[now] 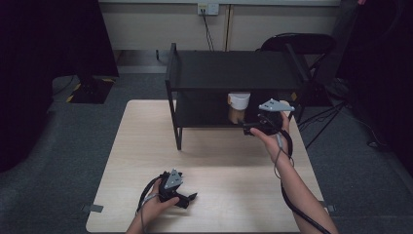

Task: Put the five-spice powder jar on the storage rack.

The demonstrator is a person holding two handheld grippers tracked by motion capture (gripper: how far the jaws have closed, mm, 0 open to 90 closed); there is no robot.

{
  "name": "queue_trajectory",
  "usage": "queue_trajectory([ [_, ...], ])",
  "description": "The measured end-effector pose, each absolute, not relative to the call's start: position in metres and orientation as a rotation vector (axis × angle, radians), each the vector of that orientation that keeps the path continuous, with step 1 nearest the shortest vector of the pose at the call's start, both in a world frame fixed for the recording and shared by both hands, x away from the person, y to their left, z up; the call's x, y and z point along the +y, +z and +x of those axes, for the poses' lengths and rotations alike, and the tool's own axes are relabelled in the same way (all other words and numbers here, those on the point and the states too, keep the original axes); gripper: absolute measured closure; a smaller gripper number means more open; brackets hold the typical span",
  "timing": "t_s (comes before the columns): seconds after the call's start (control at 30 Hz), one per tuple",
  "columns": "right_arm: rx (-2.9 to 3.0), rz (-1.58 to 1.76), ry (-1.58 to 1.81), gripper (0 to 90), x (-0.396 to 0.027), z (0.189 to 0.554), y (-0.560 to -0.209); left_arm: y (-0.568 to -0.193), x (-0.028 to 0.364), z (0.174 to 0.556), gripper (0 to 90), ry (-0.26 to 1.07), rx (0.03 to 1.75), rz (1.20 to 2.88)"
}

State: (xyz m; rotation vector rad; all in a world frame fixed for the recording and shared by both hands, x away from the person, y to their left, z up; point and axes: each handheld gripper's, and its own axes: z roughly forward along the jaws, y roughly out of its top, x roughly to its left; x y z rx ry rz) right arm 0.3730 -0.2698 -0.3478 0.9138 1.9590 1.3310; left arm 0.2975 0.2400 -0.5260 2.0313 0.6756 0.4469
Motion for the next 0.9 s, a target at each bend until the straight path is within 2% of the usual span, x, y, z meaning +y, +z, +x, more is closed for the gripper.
queue_trajectory([
  [0.17,1.980,0.883,1.348,0.0,-0.286,0.354,-0.357,-0.526,0.240,0.298,0.0,0.447,0.676,2.031],
  [0.47,2.119,0.844,1.420,0.0,-0.324,0.306,-0.407,-0.526,0.240,0.297,0.0,0.447,0.676,2.031],
  [0.9,2.278,0.844,1.442,0.0,-0.350,0.283,-0.464,-0.526,0.240,0.297,0.0,0.447,0.676,2.031],
])
